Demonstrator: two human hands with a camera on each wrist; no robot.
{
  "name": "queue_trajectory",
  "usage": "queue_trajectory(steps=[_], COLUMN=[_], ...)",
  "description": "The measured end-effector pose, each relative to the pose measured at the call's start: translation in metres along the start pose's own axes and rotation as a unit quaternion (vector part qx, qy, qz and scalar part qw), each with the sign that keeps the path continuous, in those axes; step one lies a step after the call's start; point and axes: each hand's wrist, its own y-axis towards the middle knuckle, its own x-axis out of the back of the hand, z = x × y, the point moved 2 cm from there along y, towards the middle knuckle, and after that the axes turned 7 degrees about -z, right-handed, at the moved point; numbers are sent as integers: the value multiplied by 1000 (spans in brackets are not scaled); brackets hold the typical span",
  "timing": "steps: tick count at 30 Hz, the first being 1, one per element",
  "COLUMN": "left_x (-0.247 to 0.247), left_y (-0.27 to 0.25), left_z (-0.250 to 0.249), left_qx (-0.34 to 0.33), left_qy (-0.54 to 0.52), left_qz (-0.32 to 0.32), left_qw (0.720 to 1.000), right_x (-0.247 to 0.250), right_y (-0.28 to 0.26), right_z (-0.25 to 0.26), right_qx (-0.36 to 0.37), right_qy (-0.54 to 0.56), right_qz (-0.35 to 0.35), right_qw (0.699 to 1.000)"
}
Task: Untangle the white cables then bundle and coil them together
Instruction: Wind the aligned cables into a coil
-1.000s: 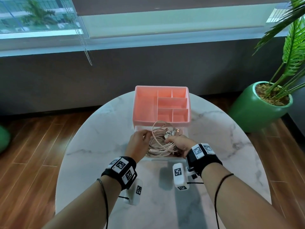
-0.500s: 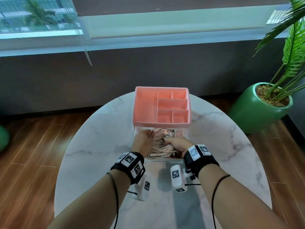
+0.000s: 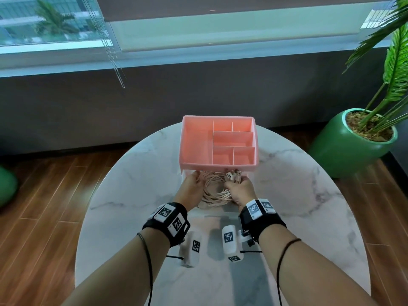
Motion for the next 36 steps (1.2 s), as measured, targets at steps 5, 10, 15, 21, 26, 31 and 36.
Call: queue_trajectory(steps=[5,10,15,21,26,31,36], left_x=[-7,-11,-12,-10,7,19,20], left_y=[-10,-14,-21,-32,-44,-54,-54], left_z=[18,21,15,13,12,25,28], left_qx=[-46,-100,-136,-205,-314,-360,-378], left_qy=[162,205,243,293,217,240,250], left_qz=[61,71,43,-11,-63,19,31], left_qw=[984,971,959,934,922,902,891], right_x=[-2,-1,14,26,28,20,18], right_y=[-13,-25,-43,-51,-45,-47,-47], right_z=[5,6,5,-4,-16,-18,-20], right_qx=[76,138,209,386,401,352,346], right_qy=[-124,-220,-239,-336,-380,-442,-447], right_qz=[-40,-33,-54,-101,-60,-8,1], right_qw=[989,965,947,853,831,825,825])
